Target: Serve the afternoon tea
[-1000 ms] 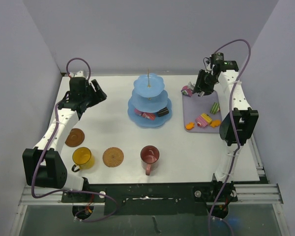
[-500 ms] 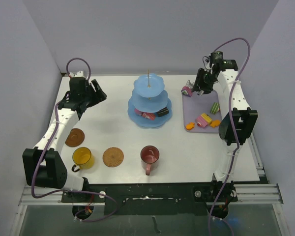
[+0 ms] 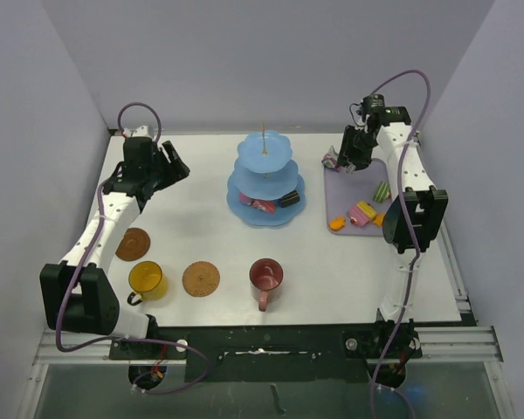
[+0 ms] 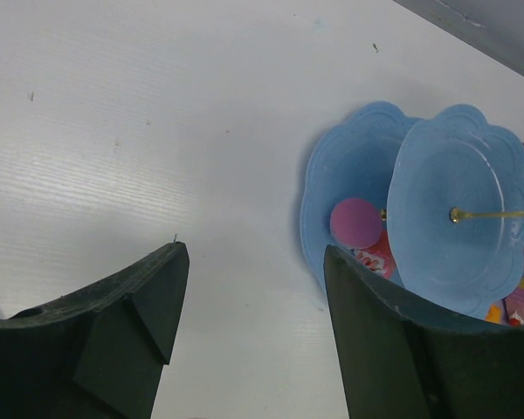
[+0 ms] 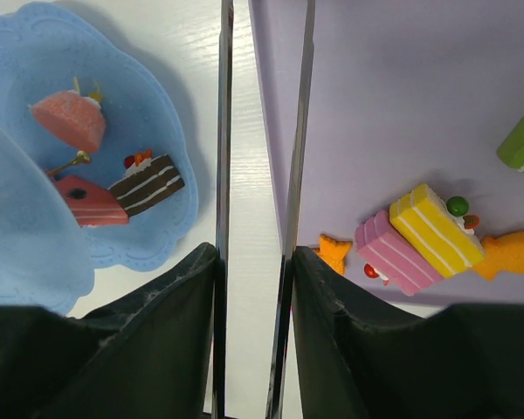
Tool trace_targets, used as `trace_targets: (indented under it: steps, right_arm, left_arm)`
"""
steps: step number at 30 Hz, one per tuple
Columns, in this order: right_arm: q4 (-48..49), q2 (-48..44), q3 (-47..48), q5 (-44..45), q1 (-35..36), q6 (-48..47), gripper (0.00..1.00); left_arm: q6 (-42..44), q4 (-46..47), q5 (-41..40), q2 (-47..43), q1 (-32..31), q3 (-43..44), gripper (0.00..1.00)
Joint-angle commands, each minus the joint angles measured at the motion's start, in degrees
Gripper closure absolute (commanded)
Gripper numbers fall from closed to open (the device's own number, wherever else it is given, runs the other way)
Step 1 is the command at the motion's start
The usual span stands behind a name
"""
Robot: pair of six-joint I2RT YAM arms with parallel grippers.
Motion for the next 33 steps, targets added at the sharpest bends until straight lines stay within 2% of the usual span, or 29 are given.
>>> trace_targets:
  steps: [1, 7, 11, 17, 33]
  right_arm:
    - [-0.7, 1.5, 3.7, 0.7, 0.2, -0.5, 0.64]
    - [-1.6, 1.3, 4.1, 2.0, 0.3, -0.6, 0.69]
    - [-1.0, -0.9, 1.6, 2.0, -0.1, -0.7, 0.78]
    - [0.3, -5.5, -3.4, 1.6, -0.8, -0.6, 0.84]
    - [3.7, -21.1, -22.7, 0.3, -0.8, -0.2, 0.87]
  left_arm:
    - [0.2, 2.4, 0.2, -0.3, 0.4, 2.4, 0.38]
    - [0.3, 2.4, 0.1, -0.5, 0.3, 2.1, 0.38]
    - [0.1, 2.6, 0.3, -0.3, 0.3, 2.1, 0.38]
    - [-0.1, 2.6, 0.5, -0.4, 0.3, 2.2, 0.38]
    - [-0.3, 2.7, 0.7, -0.2, 0.2, 2.0, 0.38]
